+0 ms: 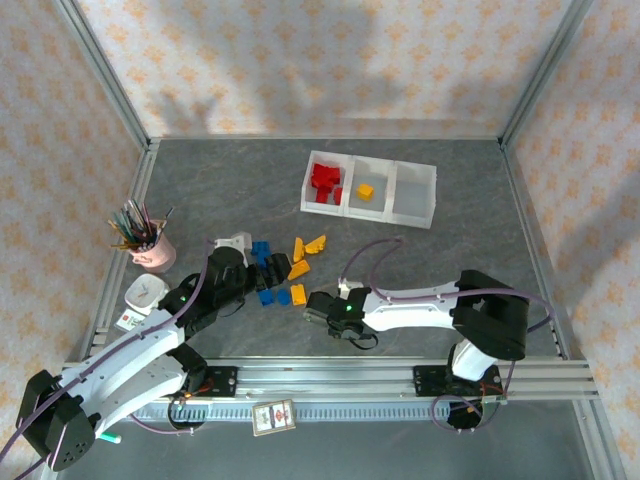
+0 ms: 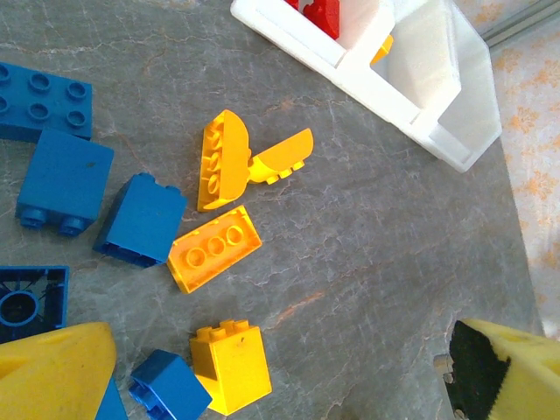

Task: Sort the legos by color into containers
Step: Pick up the lego from the bottom-center of the table, then place the lego in the container.

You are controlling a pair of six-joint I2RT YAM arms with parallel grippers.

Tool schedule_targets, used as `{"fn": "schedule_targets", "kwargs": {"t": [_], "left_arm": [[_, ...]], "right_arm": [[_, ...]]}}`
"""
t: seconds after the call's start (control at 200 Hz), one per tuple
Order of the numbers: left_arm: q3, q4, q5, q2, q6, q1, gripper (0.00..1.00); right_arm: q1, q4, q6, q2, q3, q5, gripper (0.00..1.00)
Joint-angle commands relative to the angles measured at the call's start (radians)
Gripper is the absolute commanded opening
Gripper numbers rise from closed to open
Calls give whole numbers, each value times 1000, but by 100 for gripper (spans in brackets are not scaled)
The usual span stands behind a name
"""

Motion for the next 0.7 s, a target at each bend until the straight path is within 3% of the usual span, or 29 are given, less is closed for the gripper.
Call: {"fn": "schedule_targets", "kwargs": {"t": [0.0,0.255,0.536,0.691], "left_arm": [[11,26,16,2,-17,8,99],[48,61,30,30,-34,-6,99],[129,135,15,121,-33,-43,99],[186,189,0,195,-27,-46,99]], "right_arm": [[12,-17,-8,-25,25,51,35],[-99,-33,-114,-161,51,119,30],[-394,30,-428,-183,200,181,31],[-543,133,-561,-78,304,160,33]]}}
